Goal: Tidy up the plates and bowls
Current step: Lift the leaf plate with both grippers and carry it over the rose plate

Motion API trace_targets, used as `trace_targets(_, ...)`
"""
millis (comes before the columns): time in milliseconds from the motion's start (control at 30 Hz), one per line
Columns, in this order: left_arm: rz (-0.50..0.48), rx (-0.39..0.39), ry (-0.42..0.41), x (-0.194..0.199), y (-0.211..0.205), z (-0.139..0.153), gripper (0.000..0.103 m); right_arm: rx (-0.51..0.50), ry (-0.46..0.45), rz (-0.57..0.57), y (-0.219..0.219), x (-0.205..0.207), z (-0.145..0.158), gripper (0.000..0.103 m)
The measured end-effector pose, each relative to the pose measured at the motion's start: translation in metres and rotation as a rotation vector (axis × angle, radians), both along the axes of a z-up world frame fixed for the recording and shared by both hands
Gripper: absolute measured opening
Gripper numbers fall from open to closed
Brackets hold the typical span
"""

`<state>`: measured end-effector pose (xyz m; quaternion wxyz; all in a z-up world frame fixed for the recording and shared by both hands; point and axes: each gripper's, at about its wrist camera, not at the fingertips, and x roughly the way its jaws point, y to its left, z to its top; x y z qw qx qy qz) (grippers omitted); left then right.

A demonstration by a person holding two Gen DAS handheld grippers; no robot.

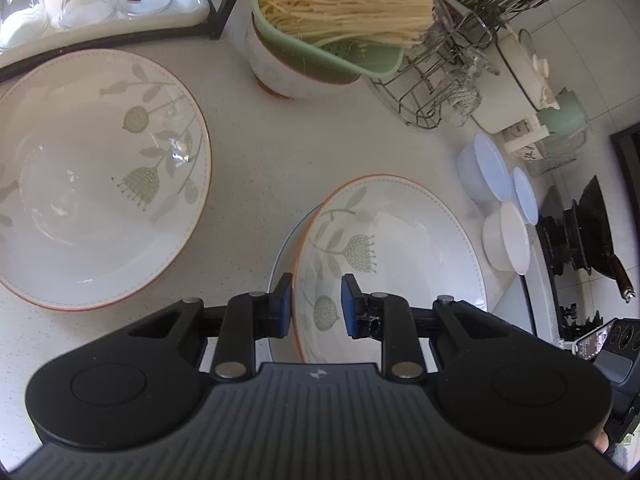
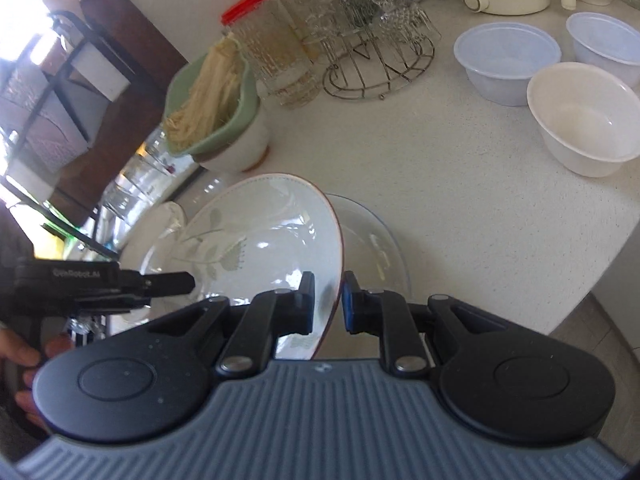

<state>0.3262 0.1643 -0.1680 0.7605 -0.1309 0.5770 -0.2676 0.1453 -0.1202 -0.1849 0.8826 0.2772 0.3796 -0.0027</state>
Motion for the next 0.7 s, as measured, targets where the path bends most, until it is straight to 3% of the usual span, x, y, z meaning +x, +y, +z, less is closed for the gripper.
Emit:
trace_targets(167,-0.059,0.065,-0.042,-0.002,-0.013,-0.003,0.028,-0.002,0.035,0.003,-0.001,0.000,-0.013,0.017)
trace_targets(367,-0.059,0.072,-0.036,-0.002,-0.017,-0.010,0.028,-0.023,0.065,0.016,0.002,0.002,-0.021,0.017)
trace_targets(600,-0.085,0.156,-0.060,-0.010,-0.034,-0.011,0.029,-0.058,0.085,0.015,0.001,0.006,-0.018,0.017)
trace_targets(700,-0.028,0.119,-0.036,-0.012,-0.028,-0.013,0.032,-0.086,0.091,0.022,0.003,0.011,-0.017,0.017)
